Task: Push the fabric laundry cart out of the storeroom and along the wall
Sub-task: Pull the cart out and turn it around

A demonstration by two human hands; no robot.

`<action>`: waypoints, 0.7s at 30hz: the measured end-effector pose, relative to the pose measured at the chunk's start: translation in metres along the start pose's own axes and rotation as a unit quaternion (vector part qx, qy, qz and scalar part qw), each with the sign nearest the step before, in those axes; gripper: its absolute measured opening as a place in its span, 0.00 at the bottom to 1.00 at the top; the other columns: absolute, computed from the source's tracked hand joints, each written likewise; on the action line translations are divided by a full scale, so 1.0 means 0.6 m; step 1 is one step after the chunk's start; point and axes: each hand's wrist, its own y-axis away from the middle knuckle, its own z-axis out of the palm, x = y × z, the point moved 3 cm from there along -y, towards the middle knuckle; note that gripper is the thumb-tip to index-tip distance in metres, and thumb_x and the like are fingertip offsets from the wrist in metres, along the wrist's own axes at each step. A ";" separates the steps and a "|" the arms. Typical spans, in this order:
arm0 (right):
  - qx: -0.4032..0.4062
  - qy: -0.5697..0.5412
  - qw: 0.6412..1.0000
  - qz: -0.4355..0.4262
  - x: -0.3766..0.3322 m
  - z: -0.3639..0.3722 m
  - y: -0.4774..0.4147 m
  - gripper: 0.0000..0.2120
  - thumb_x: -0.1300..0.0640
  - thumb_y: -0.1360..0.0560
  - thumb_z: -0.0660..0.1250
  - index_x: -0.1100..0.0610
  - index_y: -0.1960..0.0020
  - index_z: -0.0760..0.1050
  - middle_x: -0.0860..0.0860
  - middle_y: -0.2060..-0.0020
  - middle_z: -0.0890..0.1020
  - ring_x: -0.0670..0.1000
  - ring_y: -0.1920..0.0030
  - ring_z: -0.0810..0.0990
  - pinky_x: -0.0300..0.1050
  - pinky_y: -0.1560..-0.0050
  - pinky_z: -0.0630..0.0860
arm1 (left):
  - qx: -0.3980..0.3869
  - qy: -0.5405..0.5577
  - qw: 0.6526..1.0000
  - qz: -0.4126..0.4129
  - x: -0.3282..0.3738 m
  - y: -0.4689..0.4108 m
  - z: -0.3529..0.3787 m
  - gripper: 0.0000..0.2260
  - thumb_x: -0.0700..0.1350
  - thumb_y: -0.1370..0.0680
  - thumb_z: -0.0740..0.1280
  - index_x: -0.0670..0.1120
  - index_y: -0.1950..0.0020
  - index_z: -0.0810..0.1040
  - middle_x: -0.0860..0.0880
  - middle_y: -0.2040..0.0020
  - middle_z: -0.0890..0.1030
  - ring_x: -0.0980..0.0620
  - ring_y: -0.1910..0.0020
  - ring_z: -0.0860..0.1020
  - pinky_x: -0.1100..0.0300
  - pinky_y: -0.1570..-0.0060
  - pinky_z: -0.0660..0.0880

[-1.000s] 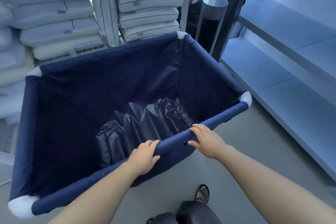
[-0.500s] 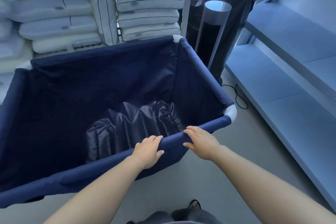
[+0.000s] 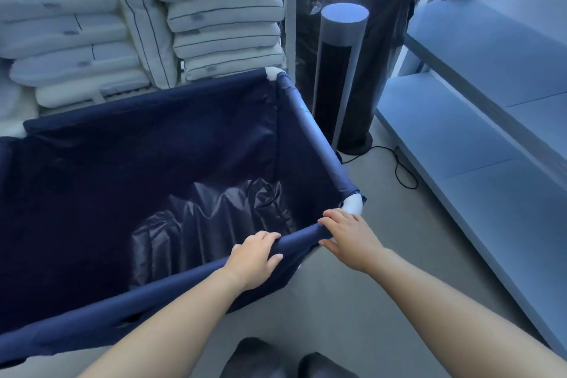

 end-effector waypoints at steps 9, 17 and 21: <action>0.025 -0.057 0.994 0.085 0.097 -0.042 -0.021 0.24 0.46 0.21 0.58 0.51 0.28 0.62 0.48 0.28 0.63 0.51 0.28 0.61 0.47 0.34 0.64 | 0.006 -0.007 0.998 0.064 0.085 -0.126 -0.038 0.20 0.53 0.20 0.57 0.51 0.28 0.63 0.53 0.29 0.67 0.50 0.32 0.67 0.48 0.36 0.68; -0.021 -0.051 0.991 0.119 0.181 -0.084 -0.079 0.24 0.46 0.21 0.57 0.51 0.28 0.61 0.50 0.27 0.62 0.52 0.28 0.60 0.50 0.34 0.65 | 0.029 0.017 0.996 0.082 0.145 -0.274 -0.093 0.21 0.52 0.20 0.57 0.49 0.28 0.62 0.52 0.29 0.67 0.49 0.33 0.68 0.47 0.38 0.70; -0.025 -0.054 0.990 0.131 0.216 -0.097 -0.111 0.25 0.47 0.21 0.58 0.53 0.27 0.60 0.51 0.27 0.61 0.52 0.27 0.60 0.50 0.33 0.65 | 0.032 0.011 0.997 0.076 0.158 -0.327 -0.113 0.20 0.52 0.20 0.57 0.48 0.28 0.62 0.51 0.30 0.67 0.48 0.34 0.69 0.47 0.41 0.71</action>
